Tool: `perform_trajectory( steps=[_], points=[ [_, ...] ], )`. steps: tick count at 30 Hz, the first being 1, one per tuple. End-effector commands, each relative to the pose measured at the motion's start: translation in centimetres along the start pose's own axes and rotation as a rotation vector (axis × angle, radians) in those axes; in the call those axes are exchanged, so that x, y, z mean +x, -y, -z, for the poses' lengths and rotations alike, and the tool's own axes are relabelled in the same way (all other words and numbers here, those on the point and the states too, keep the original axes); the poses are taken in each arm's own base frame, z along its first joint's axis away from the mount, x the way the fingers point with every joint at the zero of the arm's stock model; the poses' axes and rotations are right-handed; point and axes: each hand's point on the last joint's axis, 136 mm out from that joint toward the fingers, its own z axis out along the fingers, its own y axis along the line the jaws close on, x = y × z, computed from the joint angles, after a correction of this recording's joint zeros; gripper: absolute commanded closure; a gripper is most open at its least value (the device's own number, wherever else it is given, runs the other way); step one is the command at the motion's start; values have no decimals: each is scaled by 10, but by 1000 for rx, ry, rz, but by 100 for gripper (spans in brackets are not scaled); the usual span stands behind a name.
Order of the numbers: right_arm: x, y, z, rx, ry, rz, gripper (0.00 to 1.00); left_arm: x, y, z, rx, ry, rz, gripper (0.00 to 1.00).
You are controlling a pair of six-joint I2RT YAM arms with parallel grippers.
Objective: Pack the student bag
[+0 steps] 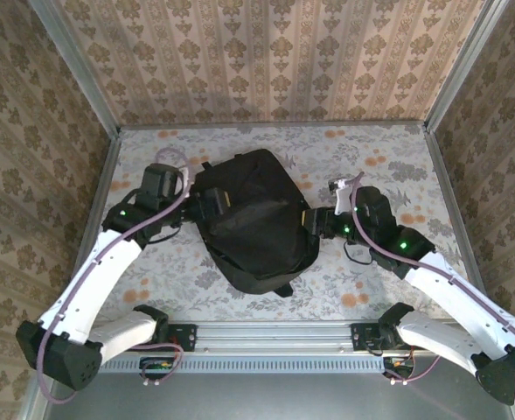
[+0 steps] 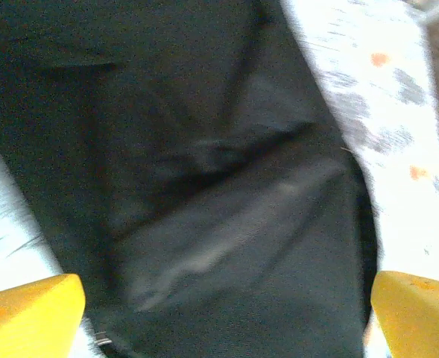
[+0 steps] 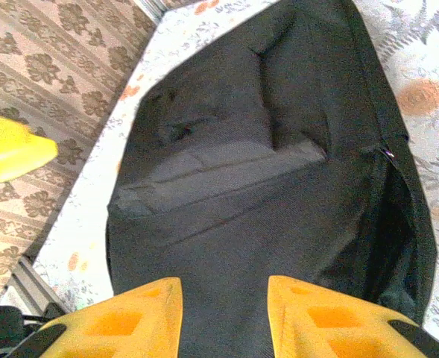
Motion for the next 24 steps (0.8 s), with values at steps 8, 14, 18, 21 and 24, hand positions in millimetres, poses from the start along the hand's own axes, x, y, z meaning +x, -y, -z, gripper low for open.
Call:
perform_trajectory(
  steps=[8,14,18,21,24],
  points=[
    [11,-37,-13,-127,-51,-86,67,14,-94,-35,-134,0,457,9],
    [25,-56,-27,-181,-107,-108,68,-2,-94,-58,-72,17,512,24],
    [33,-59,-32,-187,-134,-109,69,-5,-95,-73,-46,14,550,37],
    [33,-59,-33,-182,-137,-113,70,-1,-94,-83,-19,-8,580,46],
    [32,-62,-34,-187,-141,-114,71,2,-94,-86,-12,-12,595,52]
  ],
)
